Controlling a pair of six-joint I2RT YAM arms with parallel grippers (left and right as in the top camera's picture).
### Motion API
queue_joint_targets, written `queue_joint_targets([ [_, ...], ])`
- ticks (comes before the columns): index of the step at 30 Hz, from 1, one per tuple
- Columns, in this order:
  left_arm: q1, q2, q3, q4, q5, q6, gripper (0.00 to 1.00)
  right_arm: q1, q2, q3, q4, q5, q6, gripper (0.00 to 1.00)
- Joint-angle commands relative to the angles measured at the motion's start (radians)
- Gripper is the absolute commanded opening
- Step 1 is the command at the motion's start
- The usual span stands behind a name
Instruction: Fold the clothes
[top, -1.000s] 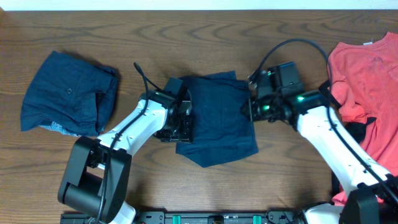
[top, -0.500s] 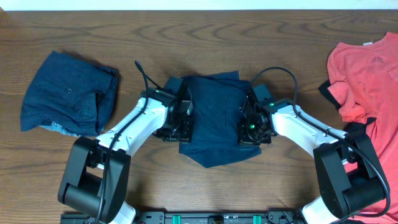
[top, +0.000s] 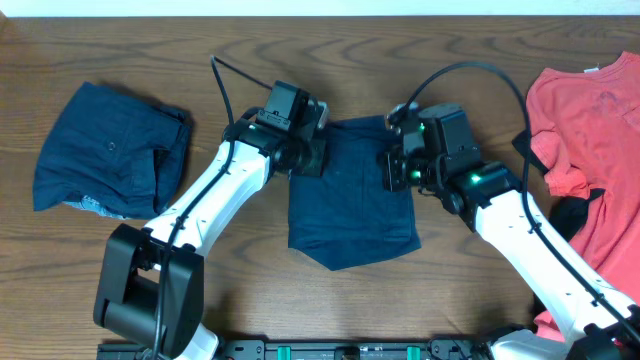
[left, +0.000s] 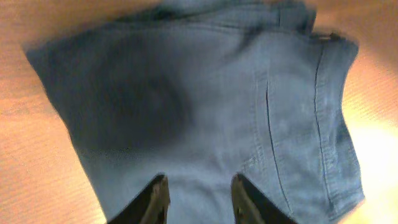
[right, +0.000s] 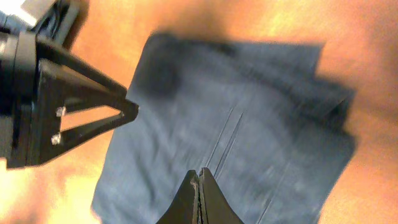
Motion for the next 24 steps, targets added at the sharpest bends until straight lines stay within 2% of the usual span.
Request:
queue_joint_targets([
  [1, 0.005, 0.051, 0.002, 0.054, -0.137, 0.008, 0.32, -0.016, 0.066, -0.003, 0.035, 0.156, 0.05, 0.01],
  [9, 0.031, 0.195, 0.002, 0.124, -0.179, -0.004, 0.32, -0.074, 0.362, -0.003, 0.146, 0.216, 0.116, 0.01],
  [10, 0.031, 0.208, 0.002, 0.123, -0.179, -0.004, 0.37, -0.09, 0.396, -0.003, 0.154, 0.216, 0.124, 0.01],
  [14, 0.033, 0.223, 0.003, 0.122, -0.179, -0.003, 0.7, -0.163, 0.514, -0.003, 0.183, 0.149, 0.158, 0.01],
  [17, 0.037, 0.202, 0.015, 0.113, -0.179, 0.002, 0.85, -0.209, 0.532, -0.003, 0.17, 0.028, 0.139, 0.03],
  [24, 0.055, 0.043, 0.045, -0.029, -0.175, 0.007, 0.88, -0.273, 0.408, -0.002, 0.074, -0.168, 0.03, 0.11],
])
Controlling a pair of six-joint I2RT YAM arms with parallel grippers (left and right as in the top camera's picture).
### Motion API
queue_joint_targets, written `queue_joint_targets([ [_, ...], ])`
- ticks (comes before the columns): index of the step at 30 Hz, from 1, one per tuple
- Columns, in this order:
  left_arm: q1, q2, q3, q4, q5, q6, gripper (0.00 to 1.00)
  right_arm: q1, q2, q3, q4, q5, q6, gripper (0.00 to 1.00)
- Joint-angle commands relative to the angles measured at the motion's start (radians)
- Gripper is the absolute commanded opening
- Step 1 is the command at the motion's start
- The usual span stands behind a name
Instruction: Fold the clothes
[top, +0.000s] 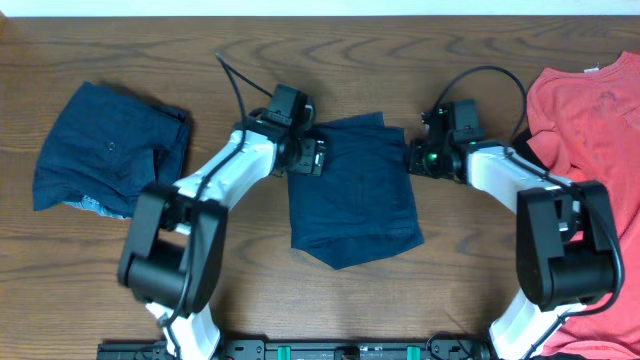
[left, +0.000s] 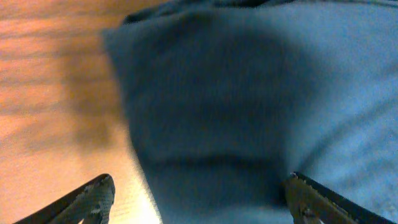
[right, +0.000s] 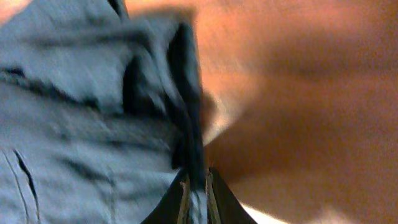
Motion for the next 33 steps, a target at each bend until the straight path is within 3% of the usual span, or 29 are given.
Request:
queue_joint_targets([
  [1, 0.008, -0.127, 0.039, -0.062, -0.013, 0.006, 0.88, -0.021, -0.082, -0.023, -0.06, -0.097, -0.079, 0.11],
  [6, 0.006, -0.243, 0.039, -0.228, 0.01, -0.005, 0.86, -0.012, -0.251, -0.023, -0.165, -0.105, -0.129, 0.12],
  [12, 0.006, -0.241, 0.028, -0.353, 0.013, -0.005, 0.4, 0.047, -0.346, -0.023, -0.319, -0.105, -0.097, 0.06],
  [14, 0.006, -0.231, 0.023, -0.38, 0.014, -0.005, 0.35, 0.076, -0.338, -0.028, -0.375, -0.105, -0.077, 0.04],
  [17, 0.006, -0.228, 0.017, -0.391, 0.031, -0.005, 0.36, 0.128, -0.313, -0.063, -0.422, -0.105, -0.027, 0.01],
  [19, 0.006, -0.228, 0.017, -0.391, 0.063, -0.005, 0.46, 0.158, -0.288, -0.099, -0.409, -0.095, 0.014, 0.01],
  [24, 0.006, -0.227, 0.017, -0.395, 0.122, -0.005, 0.54, 0.179, -0.188, -0.173, -0.323, 0.068, 0.144, 0.01],
  [30, 0.006, -0.228, 0.017, -0.418, 0.145, -0.005, 0.59, 0.083, -0.097, -0.178, -0.219, 0.241, 0.224, 0.01],
  [33, 0.006, -0.227, 0.017, -0.418, 0.144, -0.005, 0.6, 0.003, -0.096, -0.175, -0.125, 0.174, 0.187, 0.01],
])
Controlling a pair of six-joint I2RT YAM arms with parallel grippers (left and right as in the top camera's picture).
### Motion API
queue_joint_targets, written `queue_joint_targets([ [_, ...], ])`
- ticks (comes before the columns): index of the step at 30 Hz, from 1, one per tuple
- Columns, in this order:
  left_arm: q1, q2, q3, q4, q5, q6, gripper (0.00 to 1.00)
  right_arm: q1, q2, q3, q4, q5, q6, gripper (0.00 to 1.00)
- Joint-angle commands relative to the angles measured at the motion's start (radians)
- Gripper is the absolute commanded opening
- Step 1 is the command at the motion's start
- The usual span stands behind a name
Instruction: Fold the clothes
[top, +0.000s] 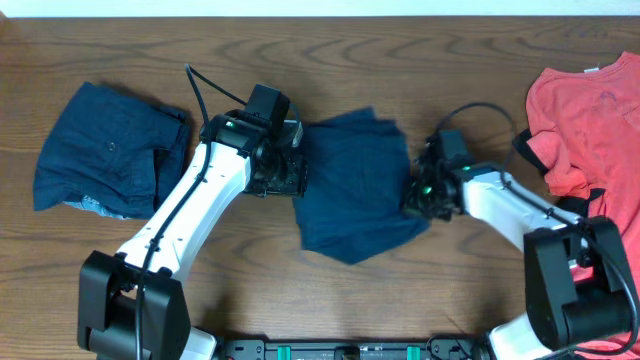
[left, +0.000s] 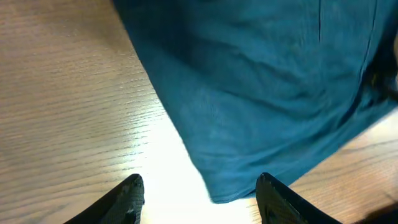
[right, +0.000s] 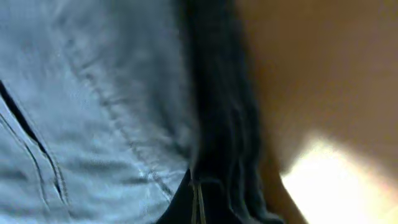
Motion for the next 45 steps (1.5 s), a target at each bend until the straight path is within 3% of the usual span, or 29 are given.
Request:
queue_joint_targets([
  [1, 0.001, 0.006, -0.01, -0.005, 0.017, -0.001, 0.61, -0.104, 0.06, -0.017, 0.073, 0.085, -0.032, 0.01],
  [4, 0.002, 0.006, -0.01, -0.004, 0.016, -0.001, 0.64, -0.139, 0.06, -0.014, 0.101, -0.023, -0.065, 0.01],
  [11, 0.001, 0.006, -0.01, 0.002, 0.018, -0.002, 0.65, -0.142, 0.06, -0.014, 0.049, -0.042, -0.087, 0.01],
  [17, -0.001, 0.006, -0.01, -0.006, 0.022, -0.006, 0.66, -0.083, 0.06, -0.014, -0.143, -0.055, -0.045, 0.01],
  [21, -0.022, 0.006, -0.013, -0.006, 0.067, -0.009, 0.74, -0.003, 0.058, -0.014, -0.246, -0.081, -0.047, 0.01],
  [25, -0.063, 0.006, -0.024, -0.007, 0.066, -0.023, 0.75, 0.034, 0.024, -0.011, -0.236, -0.109, -0.08, 0.01],
  [29, -0.112, 0.007, -0.07, 0.009, 0.066, -0.117, 0.73, 0.007, -0.083, 0.011, -0.188, -0.109, -0.141, 0.02],
  [36, -0.15, 0.007, -0.222, 0.164, 0.066, -0.352, 0.33, -0.05, -0.299, 0.039, -0.101, -0.103, -0.163, 0.04],
  [45, -0.146, 0.011, -0.444, 0.419, 0.006, -0.631, 0.31, -0.057, -0.391, 0.038, -0.095, -0.044, -0.166, 0.06],
])
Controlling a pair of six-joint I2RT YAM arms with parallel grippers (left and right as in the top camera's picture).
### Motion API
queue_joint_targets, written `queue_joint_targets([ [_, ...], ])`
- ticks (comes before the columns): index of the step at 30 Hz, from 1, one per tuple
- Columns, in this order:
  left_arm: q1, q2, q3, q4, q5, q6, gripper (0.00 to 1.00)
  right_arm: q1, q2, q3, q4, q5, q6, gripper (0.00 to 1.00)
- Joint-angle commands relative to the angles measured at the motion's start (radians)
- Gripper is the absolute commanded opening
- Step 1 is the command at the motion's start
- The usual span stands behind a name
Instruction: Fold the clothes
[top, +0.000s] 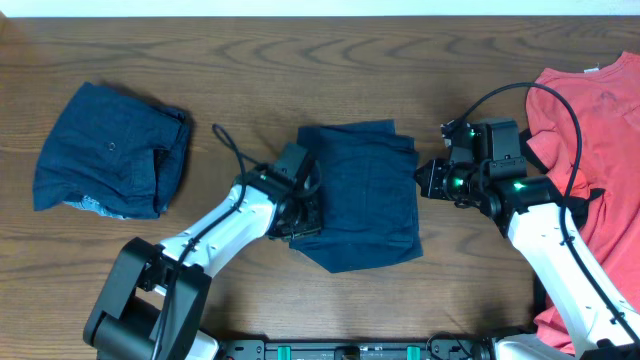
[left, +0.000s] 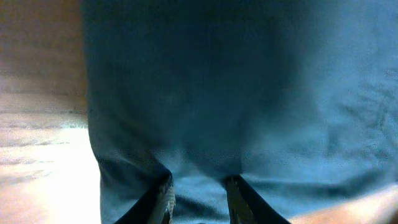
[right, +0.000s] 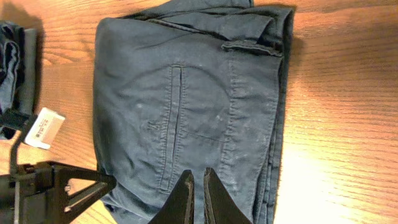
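The folded dark blue shorts (top: 360, 195) lie flat mid-table, back pocket up, and fill most of the right wrist view (right: 186, 106). My left gripper (top: 303, 212) sits low at their lower left edge. In its own view the blurred cloth (left: 205, 93) fills the frame, and bunched fabric lies between the narrowly spaced fingers of the left gripper (left: 199, 190). My right gripper (top: 428, 180) hangs just off the shorts' right edge. From its own camera the right gripper (right: 198, 177) is shut above the cloth and holds nothing.
Another folded dark blue garment (top: 110, 150) lies at the left of the table. A red shirt (top: 590, 130) is spread at the right edge, under the right arm's reach. Bare wood surrounds the shorts.
The right gripper has let go of the shorts' right edge and now hangs above and to the right. The left gripper was open higher up and is now narrowed at the lower left edge. The skewed shorts lie square.
First both grippers hovered over the shorts' upper part. Then the left stood wide open at the upper left edge while the right pinched the right edge. After that the shorts lay skewed with the right still gripping. Now they lie square and the right is free.
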Motion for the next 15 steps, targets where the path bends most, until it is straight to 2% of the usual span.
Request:
queue_joint_targets([
  [1, 0.008, 0.015, -0.062, 0.043, -0.092, -0.16, 0.3, -0.006, -0.002, 0.012, -0.003, 0.024, -0.02, 0.06],
  [5, 0.069, 0.035, -0.067, 0.112, -0.175, -0.163, 0.31, -0.005, 0.002, 0.012, -0.001, 0.029, -0.021, 0.07],
  [10, 0.201, 0.039, -0.049, 0.278, -0.169, -0.059, 0.31, -0.003, 0.011, 0.012, 0.005, 0.077, -0.024, 0.07],
  [15, 0.311, 0.039, 0.052, 0.273, -0.013, 0.109, 0.31, 0.009, 0.045, 0.012, 0.068, 0.118, -0.036, 0.08],
])
